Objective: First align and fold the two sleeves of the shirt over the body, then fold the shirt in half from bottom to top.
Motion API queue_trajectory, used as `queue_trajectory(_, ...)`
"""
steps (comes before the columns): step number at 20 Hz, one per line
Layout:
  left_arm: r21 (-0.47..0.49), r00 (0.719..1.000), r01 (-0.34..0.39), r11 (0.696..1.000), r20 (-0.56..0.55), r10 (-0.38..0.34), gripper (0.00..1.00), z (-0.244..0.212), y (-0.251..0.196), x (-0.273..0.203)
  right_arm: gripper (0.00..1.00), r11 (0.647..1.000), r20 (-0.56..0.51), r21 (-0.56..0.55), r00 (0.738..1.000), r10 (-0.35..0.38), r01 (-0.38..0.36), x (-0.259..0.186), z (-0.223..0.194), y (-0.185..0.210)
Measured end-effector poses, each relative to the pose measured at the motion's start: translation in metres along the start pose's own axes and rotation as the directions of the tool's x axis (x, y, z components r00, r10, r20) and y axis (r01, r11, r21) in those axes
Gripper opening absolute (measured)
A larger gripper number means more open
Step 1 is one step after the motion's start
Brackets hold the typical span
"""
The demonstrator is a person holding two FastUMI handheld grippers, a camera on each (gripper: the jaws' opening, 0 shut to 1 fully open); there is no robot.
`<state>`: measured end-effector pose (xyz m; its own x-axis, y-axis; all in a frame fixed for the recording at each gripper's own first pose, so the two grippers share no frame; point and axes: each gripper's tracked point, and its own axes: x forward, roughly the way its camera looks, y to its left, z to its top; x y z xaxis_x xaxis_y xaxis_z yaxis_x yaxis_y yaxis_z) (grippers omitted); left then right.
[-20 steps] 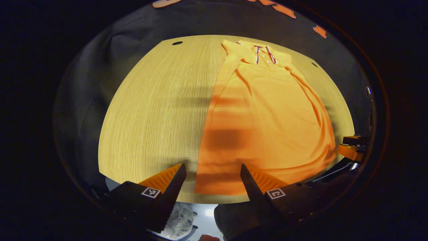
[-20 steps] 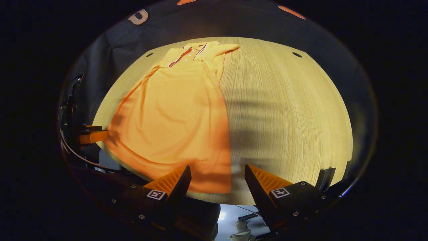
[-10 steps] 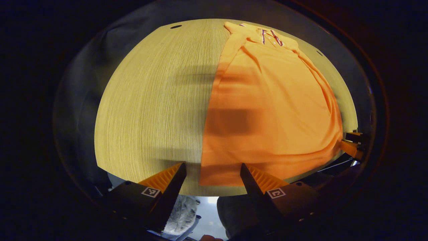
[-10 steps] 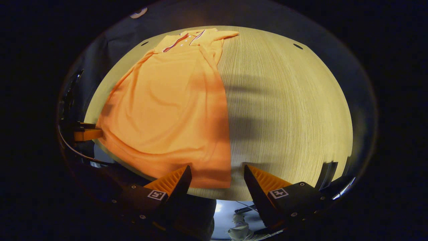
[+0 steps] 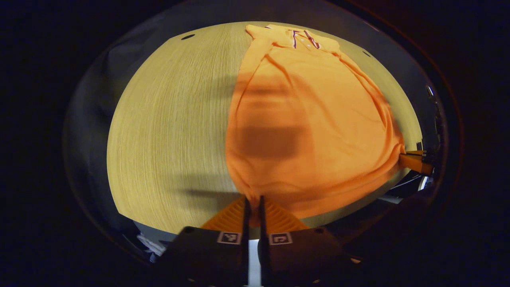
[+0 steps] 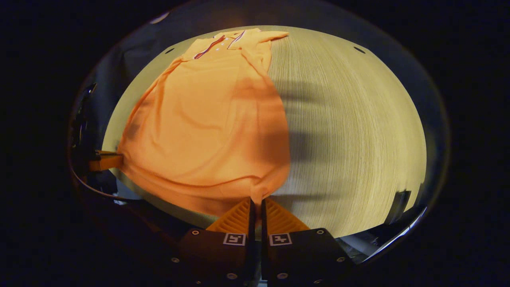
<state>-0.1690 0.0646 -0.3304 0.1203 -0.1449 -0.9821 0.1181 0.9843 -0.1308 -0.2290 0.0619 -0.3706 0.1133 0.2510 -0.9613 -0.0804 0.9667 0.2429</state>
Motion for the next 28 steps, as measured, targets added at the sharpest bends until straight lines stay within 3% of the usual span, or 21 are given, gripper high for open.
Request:
queue_trajectory(1,0.029,1.000,0.017,0.999,0.000,-0.017,0.11,-0.002,-0.004,0.001,0.07,0.998,0.014,0.053,1.000,0.024,-0.025,-0.002,-0.001,0.003)
queue_trajectory(2,0.005,0.999,0.026,1.000,0.029,-0.026,0.11,0.006,-0.003,-0.005,0.01,0.994,0.009,0.100,0.999,0.047,-0.048,0.006,0.002,0.009)
queue_trajectory(3,-0.021,0.997,0.081,0.996,0.017,-0.081,0.01,0.005,-0.012,-0.003,0.01,0.991,-0.003,0.114,0.997,0.075,-0.074,0.000,0.001,0.015)
queue_trajectory(7,-0.031,0.990,0.118,0.992,0.084,-0.115,0.01,0.046,-0.007,-0.023,0.01,0.987,0.091,0.152,0.995,0.028,-0.042,-0.013,0.036,0.009)
queue_trajectory(12,0.030,0.983,0.144,0.989,0.113,-0.146,0.01,0.092,-0.006,-0.035,0.01,0.973,0.149,0.217,0.988,0.046,-0.078,-0.029,0.074,0.012)
queue_trajectory(19,0.082,0.954,0.242,0.967,0.164,-0.252,0.01,0.169,-0.015,-0.054,0.01,0.947,0.222,0.297,0.973,0.060,-0.126,-0.054,0.127,0.023)
queue_trajectory(28,0.128,0.925,0.267,0.955,0.243,-0.291,0.01,0.266,0.004,-0.071,0.00,0.949,0.311,0.296,0.950,0.012,-0.109,-0.080,0.209,0.021)
